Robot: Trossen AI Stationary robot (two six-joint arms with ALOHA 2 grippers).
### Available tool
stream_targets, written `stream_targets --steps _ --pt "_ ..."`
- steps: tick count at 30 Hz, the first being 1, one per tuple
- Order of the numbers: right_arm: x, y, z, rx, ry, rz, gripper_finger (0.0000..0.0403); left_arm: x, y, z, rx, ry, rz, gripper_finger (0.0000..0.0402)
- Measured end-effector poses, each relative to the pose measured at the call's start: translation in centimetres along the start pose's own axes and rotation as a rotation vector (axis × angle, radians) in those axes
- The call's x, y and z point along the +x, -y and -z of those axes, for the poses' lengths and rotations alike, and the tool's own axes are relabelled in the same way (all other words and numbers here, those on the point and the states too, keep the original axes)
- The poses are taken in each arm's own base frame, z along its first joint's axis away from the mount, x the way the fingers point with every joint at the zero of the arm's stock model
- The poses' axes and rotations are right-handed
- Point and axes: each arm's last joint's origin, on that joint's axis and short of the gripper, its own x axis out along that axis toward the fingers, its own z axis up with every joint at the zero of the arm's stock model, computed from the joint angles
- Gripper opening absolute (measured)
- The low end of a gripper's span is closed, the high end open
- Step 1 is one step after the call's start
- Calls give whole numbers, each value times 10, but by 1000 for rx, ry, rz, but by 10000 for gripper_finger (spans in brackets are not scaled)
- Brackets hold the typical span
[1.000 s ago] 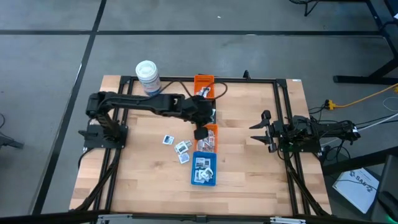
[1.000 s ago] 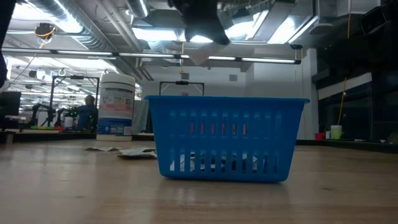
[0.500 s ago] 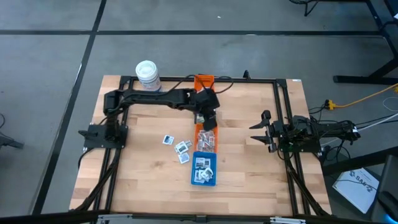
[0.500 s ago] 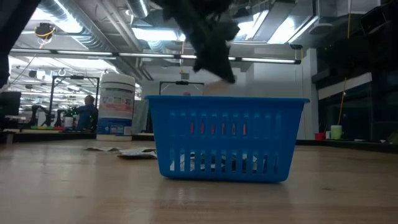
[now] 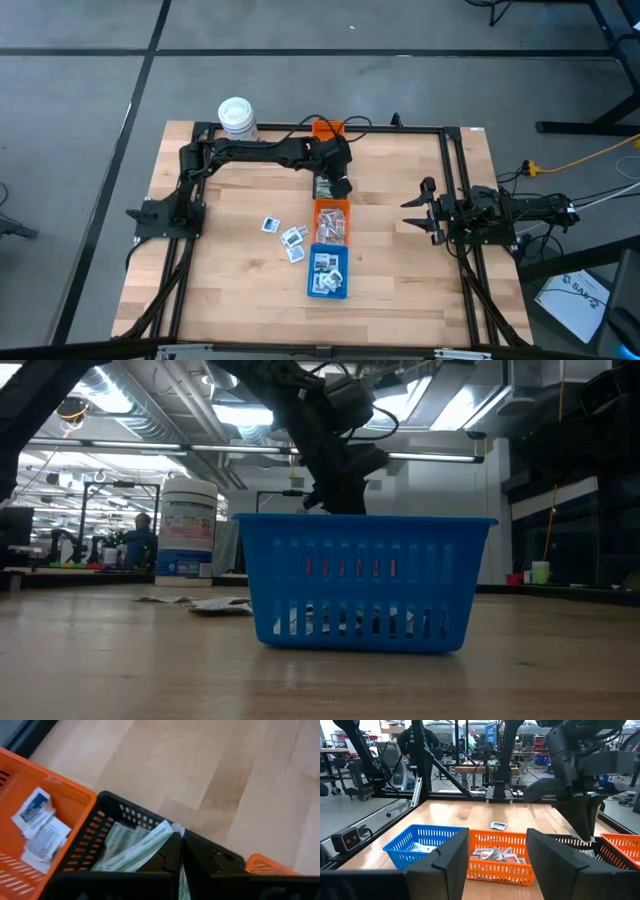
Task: Pick & Place First Aid Supplies
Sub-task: Put the green bandage into the black bin, then put the blue alcohol pad into the top orange bin
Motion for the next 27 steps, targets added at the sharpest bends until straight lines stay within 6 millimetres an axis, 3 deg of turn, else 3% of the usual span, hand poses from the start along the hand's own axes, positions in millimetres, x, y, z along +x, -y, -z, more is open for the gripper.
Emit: stream_targets --steps 17,27 --pt "0 0 0 0 0 0 195 0 -5 2 5 -35 -5 153" --pt "0 0 0 0 0 0 195 0 -4 7 53 -81 -3 174"
